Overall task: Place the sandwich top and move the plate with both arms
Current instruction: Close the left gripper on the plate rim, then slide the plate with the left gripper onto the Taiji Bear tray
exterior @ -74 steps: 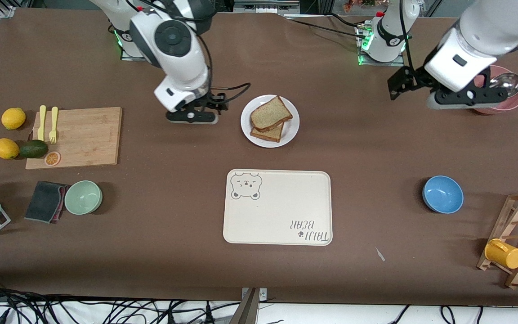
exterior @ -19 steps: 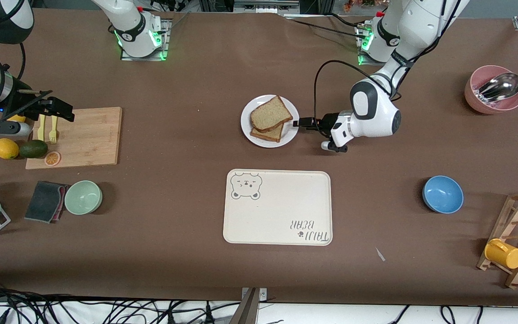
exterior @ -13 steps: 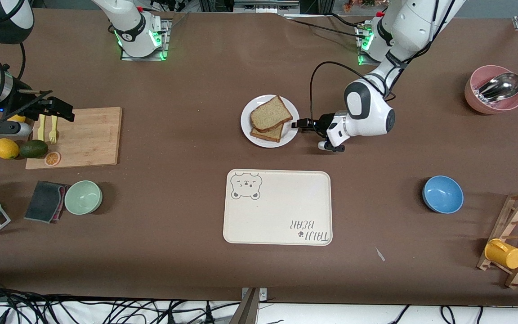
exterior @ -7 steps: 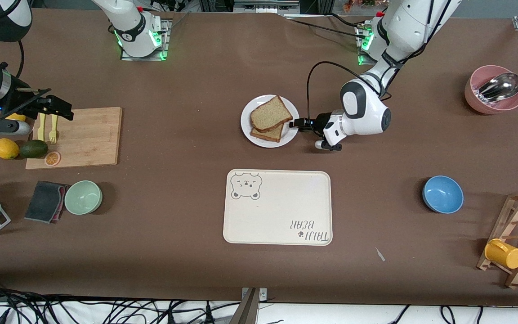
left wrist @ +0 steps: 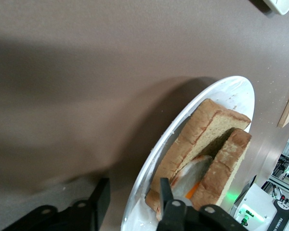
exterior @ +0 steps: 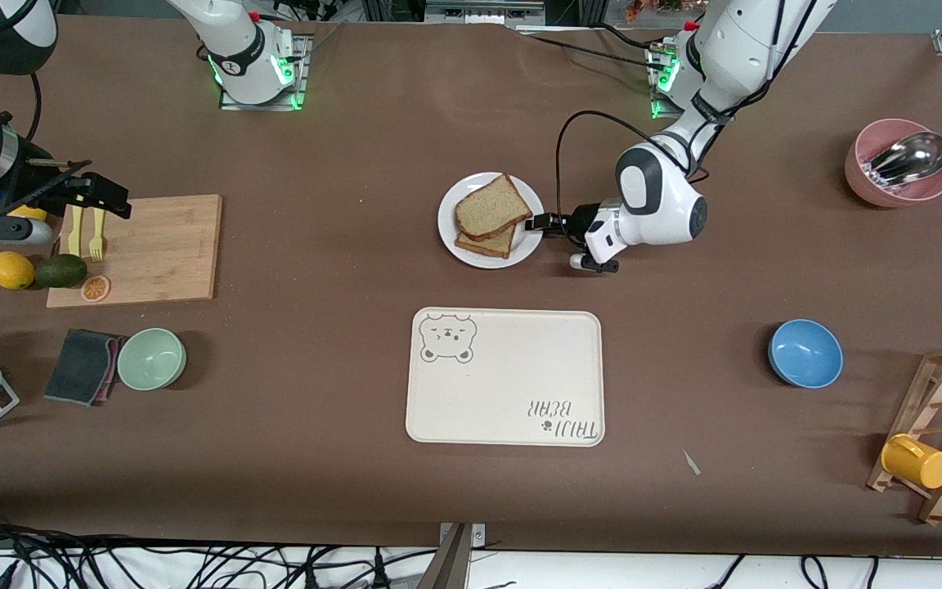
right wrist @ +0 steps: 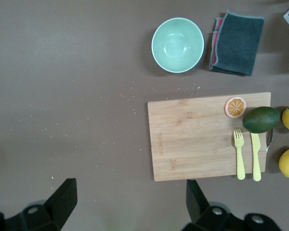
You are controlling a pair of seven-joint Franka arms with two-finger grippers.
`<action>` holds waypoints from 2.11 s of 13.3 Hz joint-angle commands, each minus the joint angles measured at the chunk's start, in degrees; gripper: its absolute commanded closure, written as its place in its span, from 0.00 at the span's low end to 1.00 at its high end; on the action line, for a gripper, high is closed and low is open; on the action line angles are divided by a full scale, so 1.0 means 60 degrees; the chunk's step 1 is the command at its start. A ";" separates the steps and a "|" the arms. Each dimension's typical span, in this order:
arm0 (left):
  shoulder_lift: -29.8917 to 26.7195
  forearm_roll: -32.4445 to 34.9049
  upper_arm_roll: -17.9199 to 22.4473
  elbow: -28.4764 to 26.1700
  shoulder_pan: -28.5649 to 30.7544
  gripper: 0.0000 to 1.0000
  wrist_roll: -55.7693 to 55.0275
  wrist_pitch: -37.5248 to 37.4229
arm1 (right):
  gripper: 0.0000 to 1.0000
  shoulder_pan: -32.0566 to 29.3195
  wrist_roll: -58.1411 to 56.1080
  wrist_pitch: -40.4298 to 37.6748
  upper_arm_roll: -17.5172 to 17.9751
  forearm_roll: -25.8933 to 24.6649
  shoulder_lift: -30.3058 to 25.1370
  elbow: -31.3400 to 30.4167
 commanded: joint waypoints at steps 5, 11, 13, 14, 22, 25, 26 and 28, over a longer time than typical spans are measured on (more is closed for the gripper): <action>0.0167 -0.0866 0.0051 0.0100 -0.0302 0.58 0.0360 0.0146 | 0.00 0.0018 0.0110 -0.0079 0.0085 -0.0094 -0.0088 0.0015; 0.0225 -0.0851 0.0066 0.0101 -0.0302 0.78 0.0375 0.0146 | 0.00 0.0033 0.0110 -0.0006 0.0099 -0.0064 0.0103 0.0015; 0.0225 -0.0851 0.0066 0.0100 -0.0302 0.97 0.0360 0.0146 | 0.00 0.0033 0.0110 -0.0006 0.0085 -0.0064 0.0103 0.0015; 0.0225 -0.0866 0.0066 0.0100 -0.0302 1.00 0.0360 0.0146 | 0.00 0.0033 0.0110 0.0008 0.0085 -0.0079 0.0103 0.0015; 0.0168 -0.0895 0.0095 0.0144 -0.0185 1.00 0.0462 0.0146 | 0.00 0.0047 -0.0036 0.0462 0.0085 -0.0093 0.0103 0.0030; 0.0021 -0.1843 0.0124 0.0218 -0.0023 1.00 0.1835 0.0117 | 0.00 0.0106 -0.0036 0.0491 0.0114 -0.0342 0.0234 0.0059; 0.0006 -0.2123 0.0124 0.0218 -0.0023 1.00 0.2130 0.0117 | 0.00 0.0178 -0.0036 0.0463 0.0100 -0.0357 0.0336 0.0277; -0.0212 -0.2402 0.0110 0.0232 0.0049 1.00 0.2177 0.0045 | 0.00 0.0150 -0.0051 0.0564 0.0071 -0.0343 0.0411 0.0265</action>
